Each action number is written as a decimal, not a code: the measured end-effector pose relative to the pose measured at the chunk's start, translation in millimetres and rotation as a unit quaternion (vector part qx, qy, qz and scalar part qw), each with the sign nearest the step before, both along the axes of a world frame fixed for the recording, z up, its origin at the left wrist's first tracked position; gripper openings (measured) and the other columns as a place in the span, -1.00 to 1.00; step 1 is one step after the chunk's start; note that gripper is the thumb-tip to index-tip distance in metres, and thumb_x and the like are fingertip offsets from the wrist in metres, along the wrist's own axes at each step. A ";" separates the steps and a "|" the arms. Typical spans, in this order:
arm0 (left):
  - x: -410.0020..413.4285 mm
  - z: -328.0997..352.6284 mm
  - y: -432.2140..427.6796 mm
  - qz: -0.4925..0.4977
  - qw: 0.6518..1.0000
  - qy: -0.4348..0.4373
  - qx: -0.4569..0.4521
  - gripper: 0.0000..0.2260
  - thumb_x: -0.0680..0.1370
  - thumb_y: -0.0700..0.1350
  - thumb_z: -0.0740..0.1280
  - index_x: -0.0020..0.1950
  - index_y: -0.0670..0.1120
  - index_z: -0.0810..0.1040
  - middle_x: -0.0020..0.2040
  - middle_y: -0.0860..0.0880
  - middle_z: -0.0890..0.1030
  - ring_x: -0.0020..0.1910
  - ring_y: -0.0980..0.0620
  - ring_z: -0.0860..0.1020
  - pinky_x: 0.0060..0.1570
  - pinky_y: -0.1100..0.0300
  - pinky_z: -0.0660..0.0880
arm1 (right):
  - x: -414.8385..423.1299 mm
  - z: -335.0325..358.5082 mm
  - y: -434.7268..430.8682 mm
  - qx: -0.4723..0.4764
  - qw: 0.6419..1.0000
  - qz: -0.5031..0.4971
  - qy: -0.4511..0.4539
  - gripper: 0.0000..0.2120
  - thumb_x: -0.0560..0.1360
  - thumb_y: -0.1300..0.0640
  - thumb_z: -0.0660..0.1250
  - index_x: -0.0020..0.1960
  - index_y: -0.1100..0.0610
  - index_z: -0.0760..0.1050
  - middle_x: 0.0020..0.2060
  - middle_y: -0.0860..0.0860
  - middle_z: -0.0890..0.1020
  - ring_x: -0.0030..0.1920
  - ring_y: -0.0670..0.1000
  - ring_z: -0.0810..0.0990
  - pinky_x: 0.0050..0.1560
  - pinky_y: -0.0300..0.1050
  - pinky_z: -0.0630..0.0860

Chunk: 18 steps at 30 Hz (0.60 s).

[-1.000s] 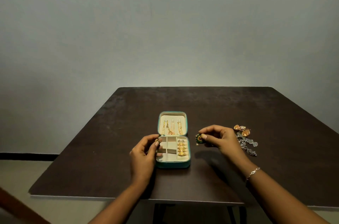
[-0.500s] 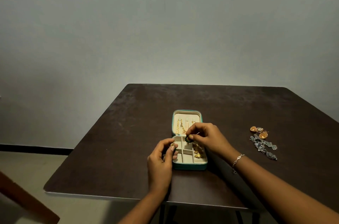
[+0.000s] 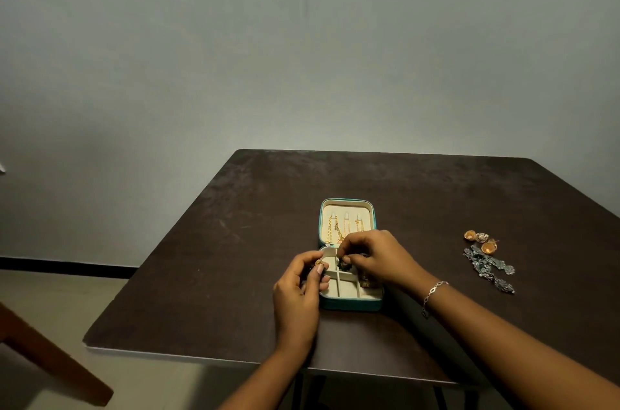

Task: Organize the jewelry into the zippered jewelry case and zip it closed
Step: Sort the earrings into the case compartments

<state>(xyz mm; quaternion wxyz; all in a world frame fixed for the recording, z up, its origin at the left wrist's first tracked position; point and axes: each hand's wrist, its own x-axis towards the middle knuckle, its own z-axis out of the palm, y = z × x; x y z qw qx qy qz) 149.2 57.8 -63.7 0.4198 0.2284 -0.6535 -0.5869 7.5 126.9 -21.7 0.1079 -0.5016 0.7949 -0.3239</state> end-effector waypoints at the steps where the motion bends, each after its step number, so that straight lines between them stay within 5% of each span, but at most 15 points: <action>1: -1.5 1.1 -1.0 0.001 1.000 -0.001 -0.001 -0.80 0.53 -0.31 0.26 0.00 -0.05 0.58 -0.10 -0.06 0.64 -0.23 0.12 0.62 -0.23 0.32 0.54 | -2.2 0.9 -2.2 0.007 1.000 -0.002 0.009 -0.87 0.42 0.26 0.36 -0.11 0.09 0.64 -0.17 -0.03 0.69 -0.11 -0.13 0.62 0.02 -0.21 0.52; 8: -1.1 -0.7 -3.4 0.010 1.000 0.005 -0.017 -0.79 0.53 -0.34 0.26 0.00 -0.07 0.58 -0.04 -0.08 0.59 -0.21 0.10 0.62 -0.23 0.32 0.56 | -7.3 -3.0 -10.8 0.042 0.996 -0.014 0.073 -0.86 0.42 0.20 0.38 -0.09 0.00 0.64 -0.11 -0.06 0.68 -0.01 -0.11 0.55 0.14 0.01 0.43; 18: 0.5 -0.5 -2.9 -0.003 1.000 0.015 -0.005 -0.77 0.52 -0.34 0.27 0.00 -0.03 0.57 -0.05 -0.05 0.58 -0.13 0.13 0.62 -0.23 0.35 0.54 | -3.9 -5.4 -16.6 0.052 0.982 -0.038 0.177 -0.87 0.48 0.17 0.31 -0.06 -0.01 0.60 -0.05 -0.06 0.63 0.10 -0.01 0.42 0.05 -0.06 0.29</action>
